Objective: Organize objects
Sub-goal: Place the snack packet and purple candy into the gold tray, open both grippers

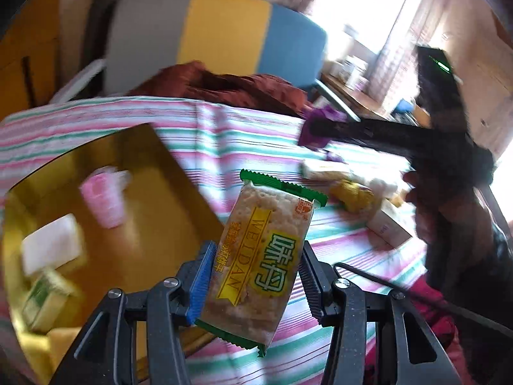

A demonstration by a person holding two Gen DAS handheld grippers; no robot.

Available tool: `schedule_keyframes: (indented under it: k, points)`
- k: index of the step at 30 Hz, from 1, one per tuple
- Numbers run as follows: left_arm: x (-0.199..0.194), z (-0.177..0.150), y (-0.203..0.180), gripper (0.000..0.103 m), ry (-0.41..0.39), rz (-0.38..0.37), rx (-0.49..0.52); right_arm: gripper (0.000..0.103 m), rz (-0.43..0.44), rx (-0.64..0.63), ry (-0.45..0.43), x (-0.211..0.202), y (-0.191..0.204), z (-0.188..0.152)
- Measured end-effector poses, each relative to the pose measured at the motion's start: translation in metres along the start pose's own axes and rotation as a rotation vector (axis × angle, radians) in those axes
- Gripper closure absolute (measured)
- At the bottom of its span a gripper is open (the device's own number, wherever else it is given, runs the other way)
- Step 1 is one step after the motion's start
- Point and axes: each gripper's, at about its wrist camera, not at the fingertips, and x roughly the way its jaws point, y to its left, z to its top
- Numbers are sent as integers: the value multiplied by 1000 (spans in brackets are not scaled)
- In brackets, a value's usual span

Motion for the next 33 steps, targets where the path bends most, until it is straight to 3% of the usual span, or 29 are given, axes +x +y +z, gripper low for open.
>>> schedule_keyframes:
  k: [5,10,13,19,22,24,25,28,33]
  points:
    - [-22,-18,51,51,-9,71,-115,70,93,-120,59,5,59,-17]
    - [-11,-19,88,51,23,131,-194,70,114,-206,136,26,103,-35]
    - [6,-5,104,51,26,174,-197,70,110,-230,188,41,118,-40]
    - [47,34,149,54,55,229,-297,70,79,-289,294,85,140,-41]
    - [38,42,152,54,22,215,-319,70,66,-299,295,100,149,-33]
    - [24,41,149,45,-16,206,-309,68,56,-290,272,106,152,-23]
    - [16,39,148,42,-30,214,-304,66,42,-286,254,108,153,-19]
    - [-6,30,149,35,-65,220,-318,32,0,-301,221,111,159,-11]
    - [-36,8,142,35,-109,238,-321,31,-26,-279,189,99,154,-18]
